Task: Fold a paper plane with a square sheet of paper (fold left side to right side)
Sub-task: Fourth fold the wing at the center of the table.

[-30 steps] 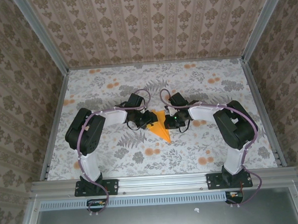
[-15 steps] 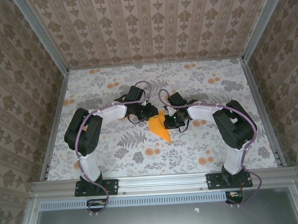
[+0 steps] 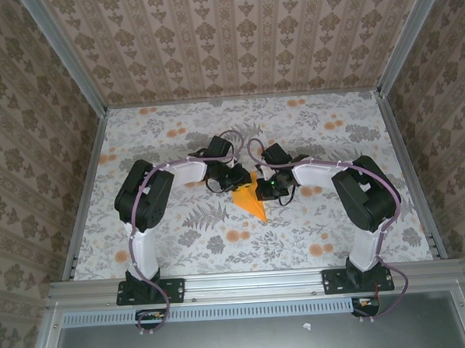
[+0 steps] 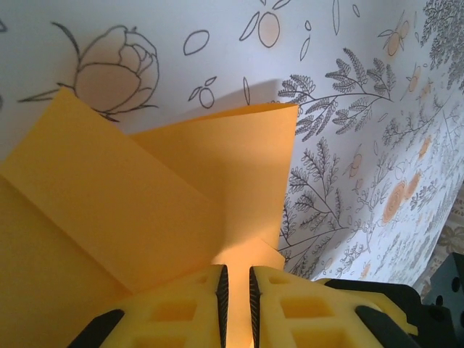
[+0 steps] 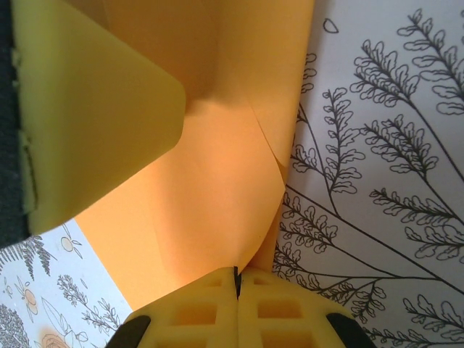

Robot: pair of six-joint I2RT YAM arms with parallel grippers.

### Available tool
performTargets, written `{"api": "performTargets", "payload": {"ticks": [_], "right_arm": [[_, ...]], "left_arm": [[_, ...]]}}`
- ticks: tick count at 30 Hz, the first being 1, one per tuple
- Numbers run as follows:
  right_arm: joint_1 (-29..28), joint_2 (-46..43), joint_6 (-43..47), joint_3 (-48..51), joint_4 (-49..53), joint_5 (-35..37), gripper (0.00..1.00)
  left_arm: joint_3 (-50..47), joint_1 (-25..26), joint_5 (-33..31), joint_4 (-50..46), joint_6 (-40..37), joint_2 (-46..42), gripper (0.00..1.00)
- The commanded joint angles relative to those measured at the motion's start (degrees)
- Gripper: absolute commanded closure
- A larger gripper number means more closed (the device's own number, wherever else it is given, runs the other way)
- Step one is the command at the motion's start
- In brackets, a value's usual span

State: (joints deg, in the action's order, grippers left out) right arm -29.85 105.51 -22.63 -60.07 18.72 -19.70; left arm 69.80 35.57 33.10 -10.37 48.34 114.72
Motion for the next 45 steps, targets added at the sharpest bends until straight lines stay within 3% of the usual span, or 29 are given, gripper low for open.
{"api": "performTargets", "payload": {"ticks": [1,13,22,25,28,36,45], "right_arm": [[-0.30,2.49,1.00,0.05,4.53,4.23,1.00],[-0.22,1.12,-0.07,-0.92,4.02,3.57,0.97],[0.31,-7.70,-0.86,-0.87,7.55,3.60,0.76],[-0.27,-10.87,-0.66,0.75,8.99,2.95,0.77],[-0.89,-12.76,-2.43,3.02,6.49,-2.79,0.83],[-1.97,-6.69,-5.29,2.90,0.79,-10.81,0.87],[-2.14,-1.81,-3.05,0.97,4.40,-8.84,0.88]], "left_arm": [[-0.21,-0.48,-1.13,-1.27,-1.67,0.68,0.81],[-4.22,-1.29,-3.98,-1.67,-2.02,1.82,0.83],[-5.70,-1.47,-5.16,-1.74,-2.02,1.92,0.84],[-5.72,-1.47,-5.25,-1.75,-2.03,1.91,0.84],[-5.70,-1.47,-5.26,-1.71,-2.02,1.72,0.84],[-5.64,-1.39,-5.34,-1.80,-2.21,1.46,0.84],[-5.75,-1.50,-5.42,-2.10,-2.33,1.30,0.85]]}}
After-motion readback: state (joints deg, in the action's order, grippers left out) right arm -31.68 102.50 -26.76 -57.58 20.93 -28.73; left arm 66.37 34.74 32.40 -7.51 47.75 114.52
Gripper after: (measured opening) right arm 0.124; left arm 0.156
